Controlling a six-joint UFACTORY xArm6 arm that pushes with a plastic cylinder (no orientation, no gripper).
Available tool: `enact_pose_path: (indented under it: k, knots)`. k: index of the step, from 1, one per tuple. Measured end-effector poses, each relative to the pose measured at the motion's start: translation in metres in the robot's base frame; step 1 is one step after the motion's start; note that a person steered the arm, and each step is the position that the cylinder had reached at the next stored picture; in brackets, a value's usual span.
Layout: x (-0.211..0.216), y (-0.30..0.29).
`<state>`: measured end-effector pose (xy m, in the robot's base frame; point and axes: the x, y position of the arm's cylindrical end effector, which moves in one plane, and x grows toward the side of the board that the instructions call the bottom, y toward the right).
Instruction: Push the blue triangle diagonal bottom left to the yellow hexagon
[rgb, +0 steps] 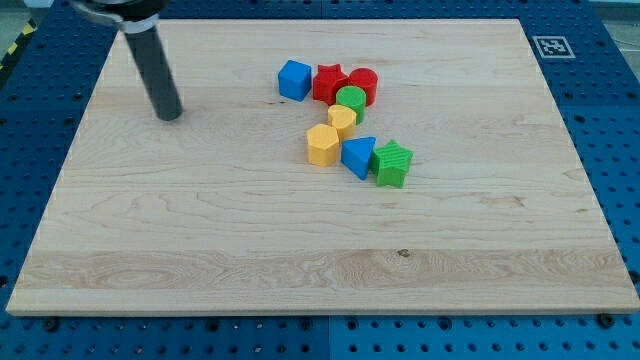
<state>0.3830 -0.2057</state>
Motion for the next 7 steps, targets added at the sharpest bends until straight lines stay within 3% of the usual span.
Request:
enact_pose_path:
  k: [2, 3, 5, 6, 7]
  knots:
    - [0.029, 0.004]
    - [0.059, 0.047]
    - [0.130, 0.207]
    - [0.135, 0.333]
    - [0.100, 0.416]
